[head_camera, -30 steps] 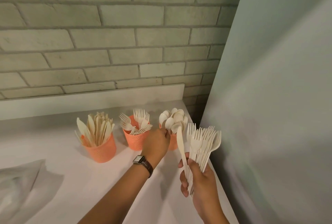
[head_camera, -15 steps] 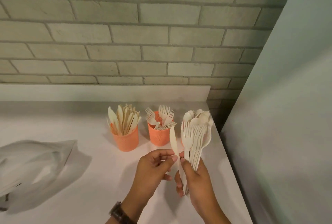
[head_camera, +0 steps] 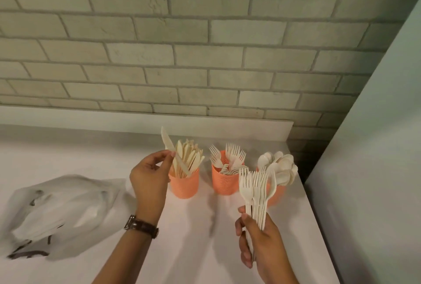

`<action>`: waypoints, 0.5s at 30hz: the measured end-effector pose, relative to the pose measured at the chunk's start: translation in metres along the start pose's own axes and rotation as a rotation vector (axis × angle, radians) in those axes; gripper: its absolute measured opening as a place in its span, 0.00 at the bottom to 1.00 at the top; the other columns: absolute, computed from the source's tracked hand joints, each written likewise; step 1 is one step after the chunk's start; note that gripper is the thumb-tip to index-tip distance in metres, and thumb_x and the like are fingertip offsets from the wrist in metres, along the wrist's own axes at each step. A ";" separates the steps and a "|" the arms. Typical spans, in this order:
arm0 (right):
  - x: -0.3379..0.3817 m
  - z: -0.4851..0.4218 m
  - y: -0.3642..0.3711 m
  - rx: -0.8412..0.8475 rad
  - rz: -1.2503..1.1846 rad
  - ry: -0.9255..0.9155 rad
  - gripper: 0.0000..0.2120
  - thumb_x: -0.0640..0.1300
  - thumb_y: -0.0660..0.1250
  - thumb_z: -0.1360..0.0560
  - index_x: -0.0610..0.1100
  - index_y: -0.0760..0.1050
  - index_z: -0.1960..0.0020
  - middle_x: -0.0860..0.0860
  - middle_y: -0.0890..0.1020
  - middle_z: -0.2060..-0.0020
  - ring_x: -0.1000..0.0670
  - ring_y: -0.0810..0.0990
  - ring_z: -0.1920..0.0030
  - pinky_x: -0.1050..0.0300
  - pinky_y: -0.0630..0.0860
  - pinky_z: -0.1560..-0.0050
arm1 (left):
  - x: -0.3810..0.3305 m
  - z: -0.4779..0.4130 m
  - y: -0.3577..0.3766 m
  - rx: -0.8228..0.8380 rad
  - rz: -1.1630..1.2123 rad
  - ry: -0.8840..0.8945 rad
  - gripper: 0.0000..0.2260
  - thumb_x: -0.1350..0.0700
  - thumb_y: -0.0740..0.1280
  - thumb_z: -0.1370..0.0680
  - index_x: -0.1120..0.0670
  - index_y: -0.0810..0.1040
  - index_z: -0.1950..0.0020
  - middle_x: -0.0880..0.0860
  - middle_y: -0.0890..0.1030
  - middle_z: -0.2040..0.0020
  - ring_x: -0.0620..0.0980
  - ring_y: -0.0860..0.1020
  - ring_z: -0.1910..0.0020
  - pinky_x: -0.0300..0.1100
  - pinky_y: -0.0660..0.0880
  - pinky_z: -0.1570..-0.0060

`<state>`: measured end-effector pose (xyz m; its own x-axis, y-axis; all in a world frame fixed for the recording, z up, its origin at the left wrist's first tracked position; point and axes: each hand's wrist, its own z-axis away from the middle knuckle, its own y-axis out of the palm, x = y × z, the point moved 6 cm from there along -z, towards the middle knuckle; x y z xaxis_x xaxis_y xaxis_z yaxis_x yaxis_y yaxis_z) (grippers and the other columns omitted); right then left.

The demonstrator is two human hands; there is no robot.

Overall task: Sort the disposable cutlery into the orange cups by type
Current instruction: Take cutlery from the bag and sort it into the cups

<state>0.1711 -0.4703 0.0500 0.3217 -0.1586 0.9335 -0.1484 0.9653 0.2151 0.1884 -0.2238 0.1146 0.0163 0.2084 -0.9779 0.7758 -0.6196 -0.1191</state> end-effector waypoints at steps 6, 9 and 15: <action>0.001 0.002 0.002 0.035 -0.086 0.030 0.06 0.38 0.60 0.22 0.37 0.74 0.48 0.43 0.74 0.71 0.51 0.61 0.83 0.66 0.61 0.81 | 0.039 0.001 0.025 0.131 -0.435 0.066 0.06 0.55 0.68 0.26 0.53 0.84 0.52 0.51 0.85 0.53 0.48 0.78 0.63 0.38 0.70 0.62; 0.003 0.005 0.001 0.047 -0.116 0.043 0.08 0.40 0.63 0.23 0.36 0.75 0.49 0.43 0.76 0.70 0.51 0.62 0.83 0.66 0.61 0.80 | 0.049 0.005 0.031 0.204 -0.576 0.101 0.09 0.56 0.66 0.25 0.54 0.83 0.49 0.55 0.84 0.50 0.53 0.80 0.54 0.38 0.69 0.57; 0.007 0.008 -0.003 0.046 -0.196 0.039 0.13 0.44 0.64 0.27 0.35 0.77 0.49 0.42 0.77 0.70 0.53 0.61 0.83 0.68 0.58 0.80 | 0.026 0.032 0.026 0.211 -0.378 0.207 0.07 0.61 0.69 0.27 0.50 0.81 0.52 0.51 0.79 0.48 0.44 0.75 0.68 0.29 0.68 0.63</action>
<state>0.1662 -0.4756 0.0582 0.3845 -0.3337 0.8607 -0.1213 0.9061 0.4054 0.1885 -0.2582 0.0804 -0.1003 0.5820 -0.8070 0.6069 -0.6069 -0.5132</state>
